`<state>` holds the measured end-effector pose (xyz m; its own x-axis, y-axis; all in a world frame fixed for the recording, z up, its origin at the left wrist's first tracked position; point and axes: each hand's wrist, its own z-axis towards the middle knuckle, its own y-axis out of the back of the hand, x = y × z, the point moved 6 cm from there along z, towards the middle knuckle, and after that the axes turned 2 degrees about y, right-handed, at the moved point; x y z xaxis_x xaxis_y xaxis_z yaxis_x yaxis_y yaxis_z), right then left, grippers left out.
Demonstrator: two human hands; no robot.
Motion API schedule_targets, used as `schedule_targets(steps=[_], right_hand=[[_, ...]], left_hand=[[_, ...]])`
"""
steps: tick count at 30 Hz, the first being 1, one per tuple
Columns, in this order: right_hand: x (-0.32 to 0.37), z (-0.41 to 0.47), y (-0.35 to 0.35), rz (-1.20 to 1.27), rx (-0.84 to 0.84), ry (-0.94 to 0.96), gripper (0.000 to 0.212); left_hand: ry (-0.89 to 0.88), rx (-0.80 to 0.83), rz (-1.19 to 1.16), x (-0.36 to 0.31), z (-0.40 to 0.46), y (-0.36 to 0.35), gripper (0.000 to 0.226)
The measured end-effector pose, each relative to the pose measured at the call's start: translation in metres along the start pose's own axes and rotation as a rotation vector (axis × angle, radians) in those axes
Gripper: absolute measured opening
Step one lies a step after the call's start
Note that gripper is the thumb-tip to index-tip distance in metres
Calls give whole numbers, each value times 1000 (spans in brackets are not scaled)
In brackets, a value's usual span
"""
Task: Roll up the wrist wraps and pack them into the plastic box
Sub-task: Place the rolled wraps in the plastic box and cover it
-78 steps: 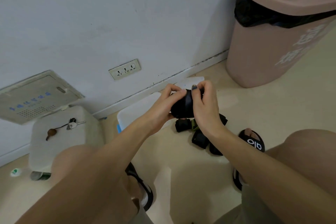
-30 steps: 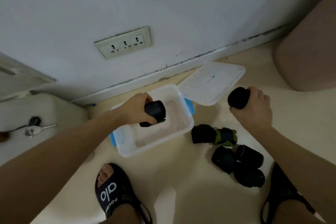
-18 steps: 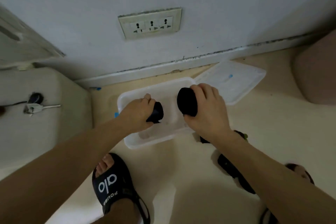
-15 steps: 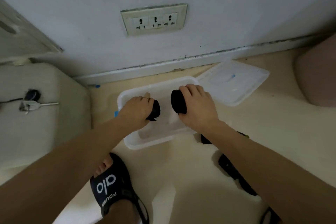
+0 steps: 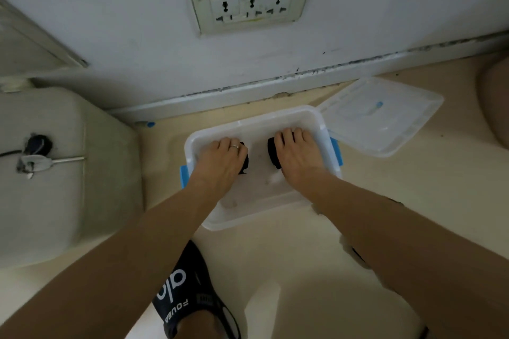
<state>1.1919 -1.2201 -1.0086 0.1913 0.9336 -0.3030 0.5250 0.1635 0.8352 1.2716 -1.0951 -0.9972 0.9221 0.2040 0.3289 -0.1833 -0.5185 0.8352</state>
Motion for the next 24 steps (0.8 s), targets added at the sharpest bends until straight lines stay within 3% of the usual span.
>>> schedule_targets(steps=[3,7,11,15,17,21,24], right_hand=[[-2,-9,1,20,-21,-14,74],[-15,-30,16,130,-116,58,59],[-35,-60,34,363,-260,39,44],[-73,-109,40,635,-581,-158,29],[-104,-141,23,787,-647,-336,27],[-161,-205,-55,1057,-547,-765,29],[-170,-230,-109,1070,-282,-819,42]], left_hand=[[-15,-20,-7,-3,-4,9,56],[70,27,-87,-2,-3,24,58],[120,62,-240,-16,2,48,40],[62,-98,-453,-54,8,100,32],[36,-190,-562,-74,8,130,27],[-190,-297,-636,-132,4,177,18],[-360,-297,-497,-176,4,175,19]])
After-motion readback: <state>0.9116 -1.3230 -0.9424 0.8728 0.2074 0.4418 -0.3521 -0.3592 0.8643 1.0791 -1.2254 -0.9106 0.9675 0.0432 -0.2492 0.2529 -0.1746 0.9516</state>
